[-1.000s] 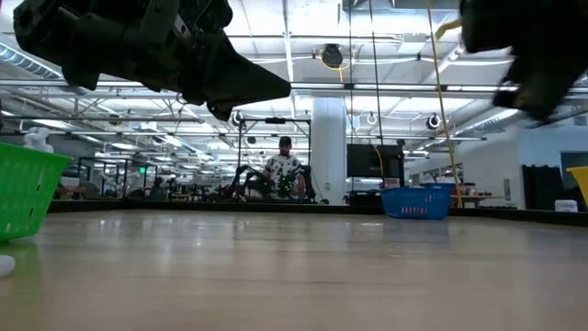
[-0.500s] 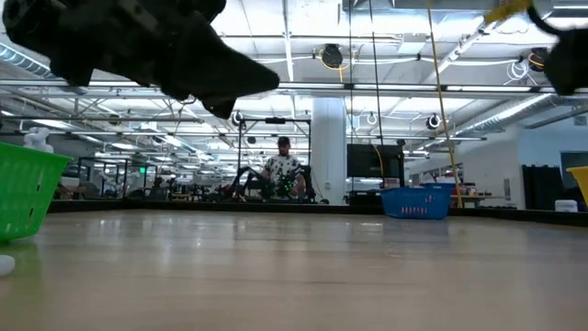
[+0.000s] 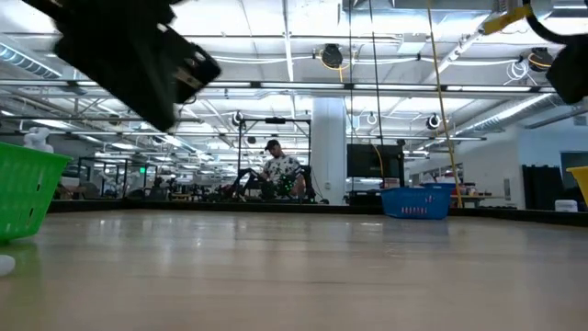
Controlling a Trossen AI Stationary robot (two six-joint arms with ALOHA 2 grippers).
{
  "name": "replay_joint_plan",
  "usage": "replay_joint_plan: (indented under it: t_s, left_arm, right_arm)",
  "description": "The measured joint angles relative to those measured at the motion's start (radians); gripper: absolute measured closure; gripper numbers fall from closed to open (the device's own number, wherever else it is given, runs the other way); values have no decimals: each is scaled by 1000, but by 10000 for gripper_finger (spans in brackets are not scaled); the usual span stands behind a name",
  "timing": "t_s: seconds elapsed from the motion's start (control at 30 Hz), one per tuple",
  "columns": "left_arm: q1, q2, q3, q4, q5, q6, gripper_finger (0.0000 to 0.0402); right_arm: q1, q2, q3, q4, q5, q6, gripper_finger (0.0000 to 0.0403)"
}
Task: Sort Halloween decoration
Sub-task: Put the black spider toy into the yellow bin, then put the white bone toy into the green bin
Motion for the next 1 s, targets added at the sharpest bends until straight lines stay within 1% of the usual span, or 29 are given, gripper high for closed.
replay_joint_plan:
  t_s: [0.1,0.23,0.33,0.47,0.57,0.63,0.73,0.9,1.0]
  left_arm:
    - [-37,0,55,-114,3,-83,402]
    - [-69,15,136,-203,2,-237,402]
    - [-88,72,220,-335,6,-332,402]
    - [-104,172,373,-523,46,-377,402]
    - [-105,254,484,-619,67,-393,397]
    - [-103,298,543,-662,79,-393,385]
    - [-102,354,609,-682,107,-390,351]
    - [-99,398,630,-705,147,-391,282]
    - [-94,418,631,-742,164,-404,255]
  right_arm:
    - [0,-40,0,-8,45,-9,361]
    - [0,-93,0,-36,130,-24,324]
    - [0,-127,0,-56,182,-40,302]
    - [-1,-152,0,-69,230,-52,285]
    - [-1,-156,0,-68,232,-59,280]
    - [-1,-156,0,-69,232,-61,280]
    - [-1,-156,0,-69,233,-64,280]
    - [-1,-156,0,-71,237,-87,280]
    - [-1,-156,0,-70,256,-89,280]
